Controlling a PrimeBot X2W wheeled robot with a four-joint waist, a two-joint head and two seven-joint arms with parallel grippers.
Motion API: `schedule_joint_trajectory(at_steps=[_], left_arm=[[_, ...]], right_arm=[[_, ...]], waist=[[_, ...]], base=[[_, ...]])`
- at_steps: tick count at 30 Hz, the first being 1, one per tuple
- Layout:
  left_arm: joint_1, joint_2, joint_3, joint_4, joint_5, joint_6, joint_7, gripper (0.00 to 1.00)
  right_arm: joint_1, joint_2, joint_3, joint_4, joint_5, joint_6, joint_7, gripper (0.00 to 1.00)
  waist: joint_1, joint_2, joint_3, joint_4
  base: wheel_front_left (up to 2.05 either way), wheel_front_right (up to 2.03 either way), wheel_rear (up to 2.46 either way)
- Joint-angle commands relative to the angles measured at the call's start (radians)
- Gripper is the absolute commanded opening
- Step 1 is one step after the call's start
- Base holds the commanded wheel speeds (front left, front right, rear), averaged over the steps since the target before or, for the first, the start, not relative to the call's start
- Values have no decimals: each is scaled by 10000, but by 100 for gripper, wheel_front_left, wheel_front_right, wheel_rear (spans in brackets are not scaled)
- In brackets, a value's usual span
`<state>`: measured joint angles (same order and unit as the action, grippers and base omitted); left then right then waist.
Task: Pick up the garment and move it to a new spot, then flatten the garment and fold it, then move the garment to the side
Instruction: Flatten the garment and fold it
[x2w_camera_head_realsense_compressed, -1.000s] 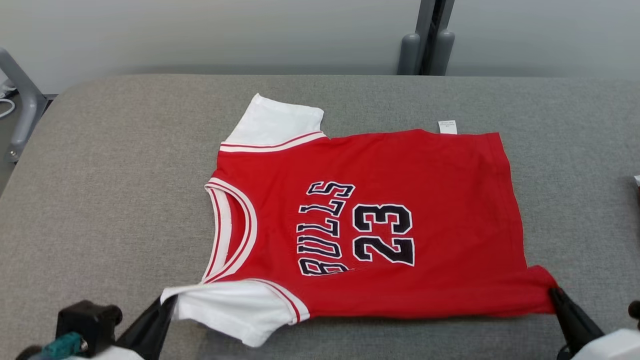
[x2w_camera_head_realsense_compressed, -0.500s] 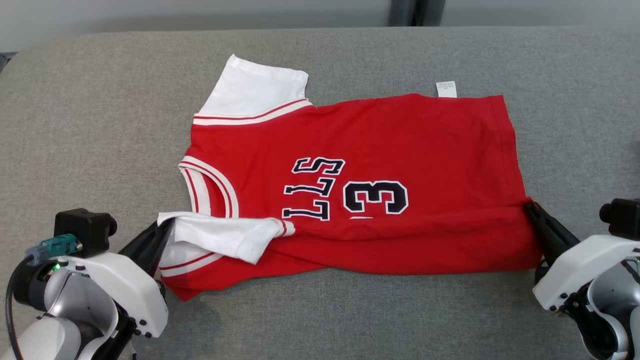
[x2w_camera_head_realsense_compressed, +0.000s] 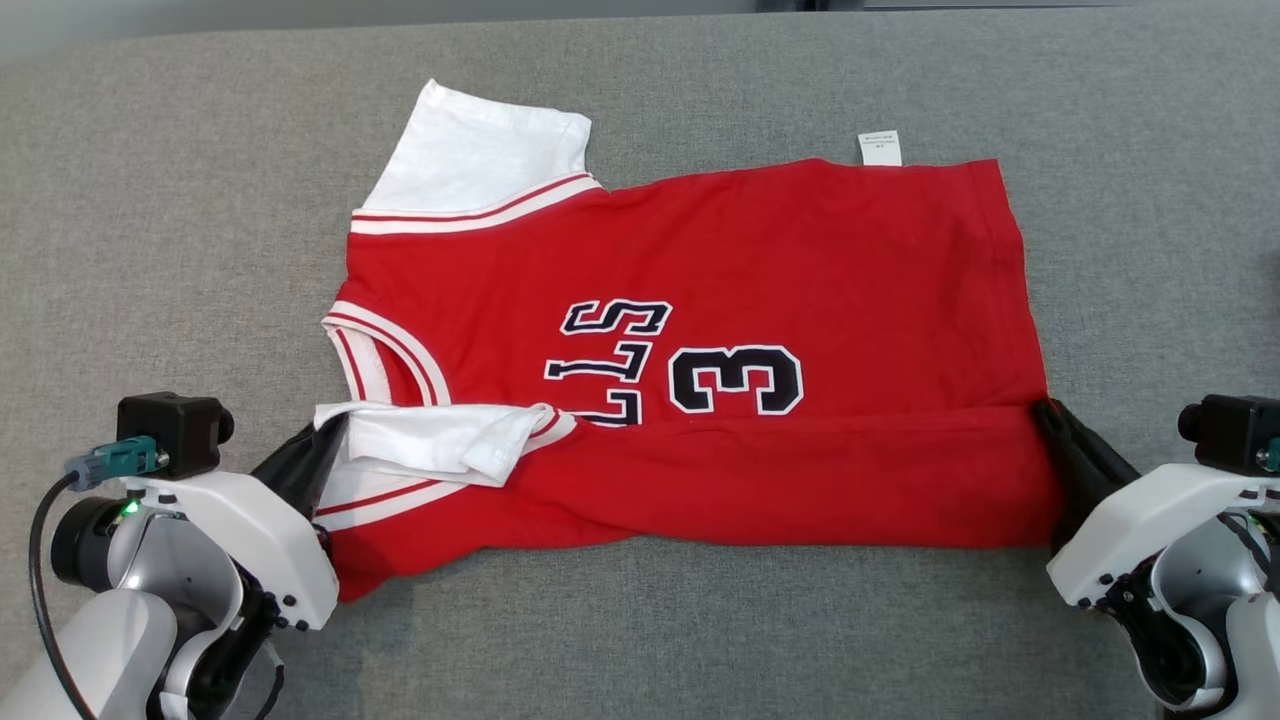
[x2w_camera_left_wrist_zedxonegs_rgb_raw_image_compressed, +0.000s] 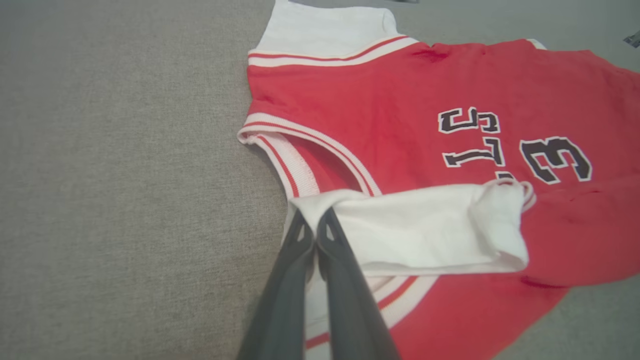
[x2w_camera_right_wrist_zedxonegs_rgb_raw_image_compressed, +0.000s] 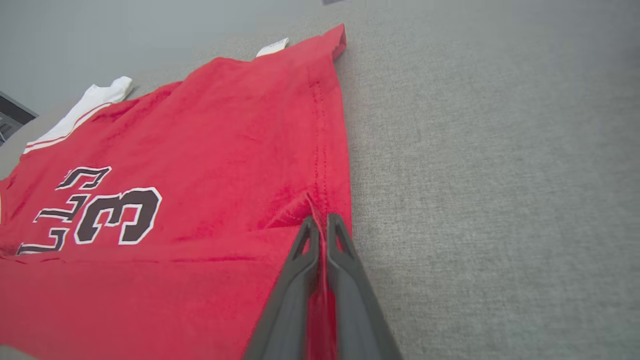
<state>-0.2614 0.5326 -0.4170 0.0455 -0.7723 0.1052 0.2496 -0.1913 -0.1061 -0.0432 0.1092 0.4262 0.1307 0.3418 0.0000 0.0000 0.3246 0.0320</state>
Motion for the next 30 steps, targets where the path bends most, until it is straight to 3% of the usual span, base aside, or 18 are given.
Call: schedule_joint_trajectory(at_steps=[1, 4, 12, 16, 21, 30], left_arm=[[-176, -16, 93, 105, -56, -66, -154, 100], [-6, -177, 243, 228, -63, 73, -592, 100], [606, -881, 1020, -165, 584, 1301, -2928, 100], [823, -1148, 1144, -423, 965, 1517, -4100, 100], [952, -1133, 1097, -558, 1848, 1436, -4939, 100], [1274, -1118, 979, -82, 2611, 1062, -5112, 100]], right_arm=[[-111, -60, 39, 22, 96, -1, -269, 100], [-91, -192, 90, -32, -6, -1, -842, 100], [328, -120, -31, -830, -1091, -1, -3152, 100], [670, 28, 21, -1244, -1681, -1, -4083, 100], [1107, 104, 117, -1400, -2189, -1, -4733, 100], [1592, 187, 142, -1122, -2387, -1, -4869, 100]], waist=[[0, 0, -26, -21], [0, 0, -158, -25], [0, 0, -779, 43], [0, 0, -1101, 66], [0, 0, -1442, 110], [0, 0, -1808, 140]], base=[[0, 0, 0], [0, 0, 0], [0, 0, 0], [0, 0, 0], [0, 0, 0], [0, 0, 0]])
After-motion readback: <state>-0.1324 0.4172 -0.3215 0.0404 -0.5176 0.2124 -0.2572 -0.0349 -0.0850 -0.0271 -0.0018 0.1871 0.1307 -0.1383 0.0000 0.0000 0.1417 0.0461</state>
